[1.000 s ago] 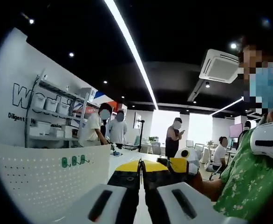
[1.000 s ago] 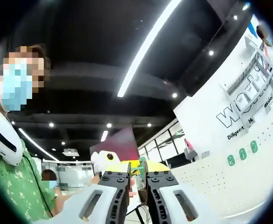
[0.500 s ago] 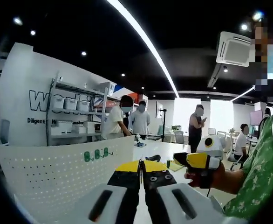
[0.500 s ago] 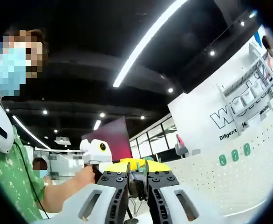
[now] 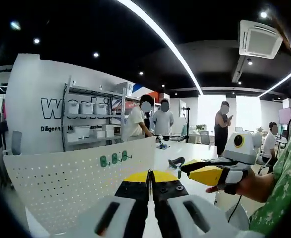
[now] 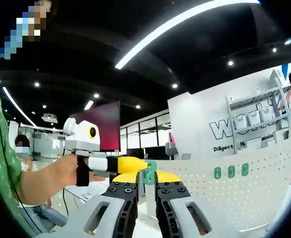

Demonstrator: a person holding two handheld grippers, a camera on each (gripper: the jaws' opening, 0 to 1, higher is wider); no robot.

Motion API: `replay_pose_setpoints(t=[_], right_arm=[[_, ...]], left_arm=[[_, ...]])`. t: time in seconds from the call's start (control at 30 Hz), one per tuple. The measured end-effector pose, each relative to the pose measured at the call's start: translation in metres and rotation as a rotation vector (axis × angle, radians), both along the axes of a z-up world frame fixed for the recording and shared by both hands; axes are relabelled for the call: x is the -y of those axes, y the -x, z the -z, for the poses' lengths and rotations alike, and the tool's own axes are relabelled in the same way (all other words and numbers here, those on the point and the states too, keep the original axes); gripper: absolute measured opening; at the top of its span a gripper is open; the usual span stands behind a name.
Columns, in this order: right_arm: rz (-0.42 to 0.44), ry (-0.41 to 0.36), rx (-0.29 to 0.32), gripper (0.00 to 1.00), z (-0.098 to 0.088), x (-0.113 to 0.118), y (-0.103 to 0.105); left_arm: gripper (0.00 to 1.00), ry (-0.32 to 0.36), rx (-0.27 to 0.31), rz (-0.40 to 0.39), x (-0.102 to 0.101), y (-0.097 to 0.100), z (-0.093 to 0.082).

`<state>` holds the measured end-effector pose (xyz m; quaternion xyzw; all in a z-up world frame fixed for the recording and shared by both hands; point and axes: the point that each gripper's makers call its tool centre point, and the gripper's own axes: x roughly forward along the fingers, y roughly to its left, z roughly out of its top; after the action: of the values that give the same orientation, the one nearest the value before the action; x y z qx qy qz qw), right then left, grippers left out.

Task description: Insert the hook assembly into the mounting plate slot until the hook locks in place.

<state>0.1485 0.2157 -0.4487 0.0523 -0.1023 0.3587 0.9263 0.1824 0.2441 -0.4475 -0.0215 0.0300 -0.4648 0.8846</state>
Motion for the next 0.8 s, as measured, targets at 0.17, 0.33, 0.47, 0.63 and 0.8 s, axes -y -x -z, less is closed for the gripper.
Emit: replay_pose_setpoints(t=[0.17, 0.33, 0.47, 0.63, 0.8], right_arm=[[0.021, 0.034, -0.008, 0.09, 0.005, -0.002, -0.005], [0.039, 0.055, -0.004, 0.08, 0.006, -0.002, -0.008], [0.059, 0.068, -0.001, 0.07, 0.006, -0.001, -0.012], [0.070, 0.083, 0.007, 0.06, 0.006, -0.002, -0.014], [0.101, 0.110, 0.022, 0.05, 0.007, 0.000, -0.018]], left_arm=[[0.02, 0.011, -0.003, -0.013, 0.002, -0.001, 0.001], [0.02, 0.015, -0.010, -0.013, 0.005, -0.001, 0.002], [0.02, 0.022, -0.014, -0.008, 0.008, 0.000, 0.003], [0.02, 0.026, -0.014, -0.004, 0.011, 0.001, 0.002], [0.02, 0.028, -0.019, -0.002, 0.015, 0.001, 0.003]])
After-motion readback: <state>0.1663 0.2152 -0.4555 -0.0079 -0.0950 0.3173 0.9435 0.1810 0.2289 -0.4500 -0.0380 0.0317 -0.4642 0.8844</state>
